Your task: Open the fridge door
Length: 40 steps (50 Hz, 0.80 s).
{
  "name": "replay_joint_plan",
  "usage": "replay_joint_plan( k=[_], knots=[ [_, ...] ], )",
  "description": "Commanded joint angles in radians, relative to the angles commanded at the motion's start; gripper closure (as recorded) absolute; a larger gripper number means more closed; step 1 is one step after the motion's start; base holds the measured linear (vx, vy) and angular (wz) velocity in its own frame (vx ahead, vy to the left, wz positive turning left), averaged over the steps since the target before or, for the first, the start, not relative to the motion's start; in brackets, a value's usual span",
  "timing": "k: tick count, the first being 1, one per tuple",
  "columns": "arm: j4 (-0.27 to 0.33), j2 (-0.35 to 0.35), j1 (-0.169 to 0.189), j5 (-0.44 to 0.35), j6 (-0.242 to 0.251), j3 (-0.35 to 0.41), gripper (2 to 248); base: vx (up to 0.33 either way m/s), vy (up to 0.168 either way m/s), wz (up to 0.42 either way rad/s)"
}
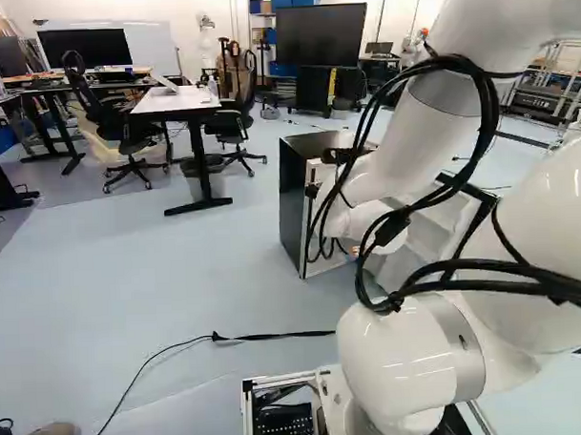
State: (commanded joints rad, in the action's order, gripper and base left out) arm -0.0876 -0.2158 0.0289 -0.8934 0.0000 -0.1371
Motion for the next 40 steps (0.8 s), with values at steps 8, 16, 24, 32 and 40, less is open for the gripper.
replay_joint_plan(
  k=[8, 16, 24, 32, 40],
  knots=[
    [0.032, -0.023, -0.010, 0.008, 0.000, 0.018, 3, 0.000, 0.000, 0.000],
    [0.056, -0.041, -0.019, 0.013, 0.000, 0.032, 3, 0.000, 0.000, 0.000],
    [0.074, -0.054, -0.024, 0.018, 0.000, 0.042, 3, 0.000, 0.000, 0.000],
    [0.084, -0.061, -0.028, 0.020, 0.000, 0.048, 3, 0.000, 0.000, 0.000],
    [0.088, -0.063, -0.029, 0.021, 0.000, 0.050, 3, 0.000, 0.000, 0.000]
  ],
)
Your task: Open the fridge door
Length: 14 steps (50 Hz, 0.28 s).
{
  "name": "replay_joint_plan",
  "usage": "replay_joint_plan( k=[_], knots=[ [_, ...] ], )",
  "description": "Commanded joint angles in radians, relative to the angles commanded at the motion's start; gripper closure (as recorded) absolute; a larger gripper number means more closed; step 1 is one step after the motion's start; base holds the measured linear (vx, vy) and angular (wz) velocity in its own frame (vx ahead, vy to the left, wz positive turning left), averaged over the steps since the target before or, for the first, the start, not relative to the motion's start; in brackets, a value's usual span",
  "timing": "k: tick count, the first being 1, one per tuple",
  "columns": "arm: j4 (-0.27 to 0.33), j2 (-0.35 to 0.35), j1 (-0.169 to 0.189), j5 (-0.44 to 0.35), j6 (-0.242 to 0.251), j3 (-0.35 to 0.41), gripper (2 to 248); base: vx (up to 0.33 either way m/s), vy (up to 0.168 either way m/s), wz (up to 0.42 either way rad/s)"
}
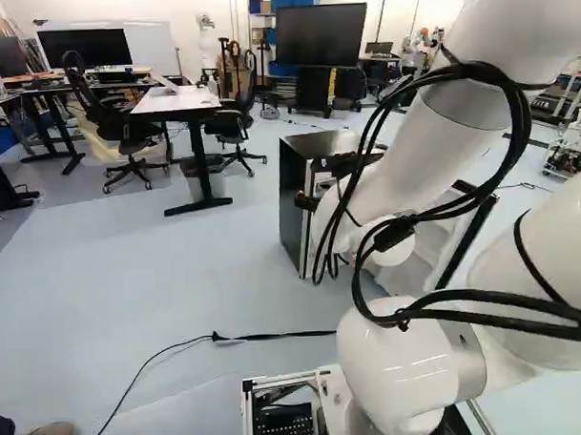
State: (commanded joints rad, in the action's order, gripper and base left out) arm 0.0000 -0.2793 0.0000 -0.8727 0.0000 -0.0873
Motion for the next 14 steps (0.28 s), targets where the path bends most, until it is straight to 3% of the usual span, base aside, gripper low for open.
replay_joint_plan(
  k=[14],
  knots=[
    [0.000, 0.000, 0.000, 0.000, 0.000, 0.000, 3, 0.000, 0.000, 0.000]
  ],
)
